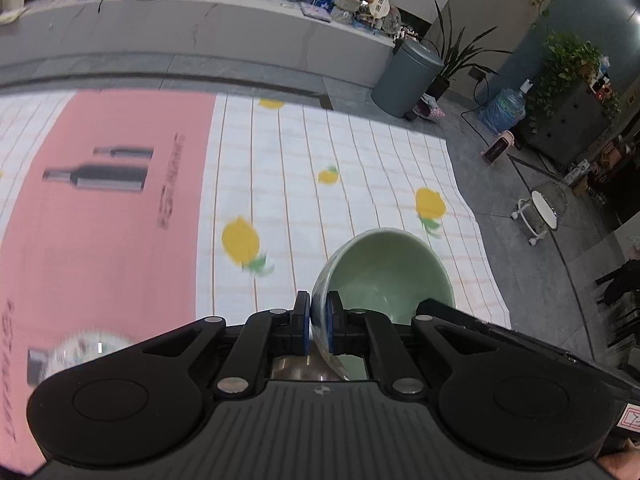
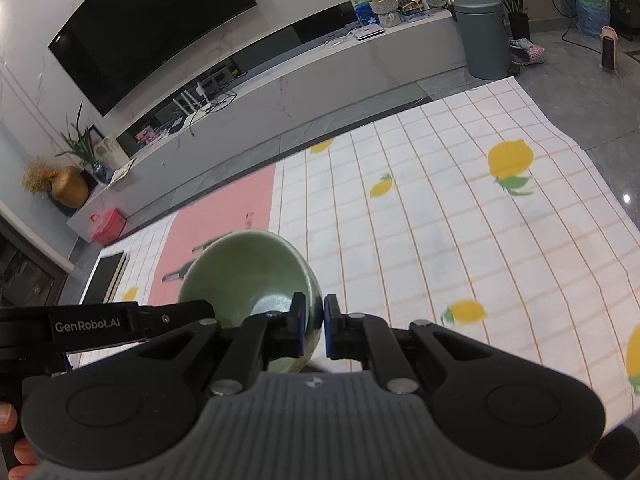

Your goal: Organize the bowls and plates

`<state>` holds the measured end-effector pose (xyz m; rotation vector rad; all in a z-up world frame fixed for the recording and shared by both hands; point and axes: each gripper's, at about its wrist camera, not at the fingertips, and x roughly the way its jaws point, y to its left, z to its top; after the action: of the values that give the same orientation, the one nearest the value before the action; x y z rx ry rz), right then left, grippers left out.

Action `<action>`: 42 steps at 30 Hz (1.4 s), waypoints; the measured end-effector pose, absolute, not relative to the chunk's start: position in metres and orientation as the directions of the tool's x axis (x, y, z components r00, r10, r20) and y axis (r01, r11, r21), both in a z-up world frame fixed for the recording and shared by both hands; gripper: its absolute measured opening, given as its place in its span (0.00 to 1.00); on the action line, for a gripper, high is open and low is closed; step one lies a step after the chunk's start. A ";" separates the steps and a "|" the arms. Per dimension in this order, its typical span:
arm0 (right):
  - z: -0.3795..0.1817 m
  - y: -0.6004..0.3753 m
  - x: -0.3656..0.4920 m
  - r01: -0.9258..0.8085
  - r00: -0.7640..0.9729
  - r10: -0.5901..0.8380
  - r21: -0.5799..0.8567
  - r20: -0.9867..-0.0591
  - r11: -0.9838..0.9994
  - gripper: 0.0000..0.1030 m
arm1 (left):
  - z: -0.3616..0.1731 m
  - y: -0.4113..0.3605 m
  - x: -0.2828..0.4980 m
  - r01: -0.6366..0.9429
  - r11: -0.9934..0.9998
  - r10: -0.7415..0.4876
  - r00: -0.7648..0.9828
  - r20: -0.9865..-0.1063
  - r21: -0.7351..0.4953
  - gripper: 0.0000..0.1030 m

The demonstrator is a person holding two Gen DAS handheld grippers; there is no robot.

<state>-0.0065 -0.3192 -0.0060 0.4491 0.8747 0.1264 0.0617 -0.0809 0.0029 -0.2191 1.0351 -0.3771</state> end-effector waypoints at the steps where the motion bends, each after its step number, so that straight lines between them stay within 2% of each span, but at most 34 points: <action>1: -0.007 -0.318 -0.012 0.074 0.640 0.288 0.430 -0.712 0.900 0.07 | 0.000 -0.078 0.055 0.192 0.912 -0.411 0.448 -0.794 -0.363 0.08; 13: -0.043 -0.308 -0.042 0.088 0.565 0.345 0.470 -0.750 0.878 0.07 | -0.040 -0.050 0.019 0.086 0.901 -0.423 0.392 -0.817 -0.425 0.10; 23: -0.066 -0.302 -0.036 0.091 0.525 0.331 0.439 -0.784 0.894 0.06 | -0.064 -0.052 0.020 0.066 0.914 -0.396 0.353 -0.848 -0.400 0.10; 42: -0.077 -0.295 -0.024 0.063 0.489 0.318 0.397 -0.812 0.916 0.06 | -0.073 -0.059 0.028 0.088 0.937 -0.349 0.321 -0.881 -0.339 0.09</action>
<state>-0.0243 -0.2947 -0.0772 0.4032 1.0556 0.1602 0.0276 -0.0585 -0.0734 -0.2466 1.2139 -0.2906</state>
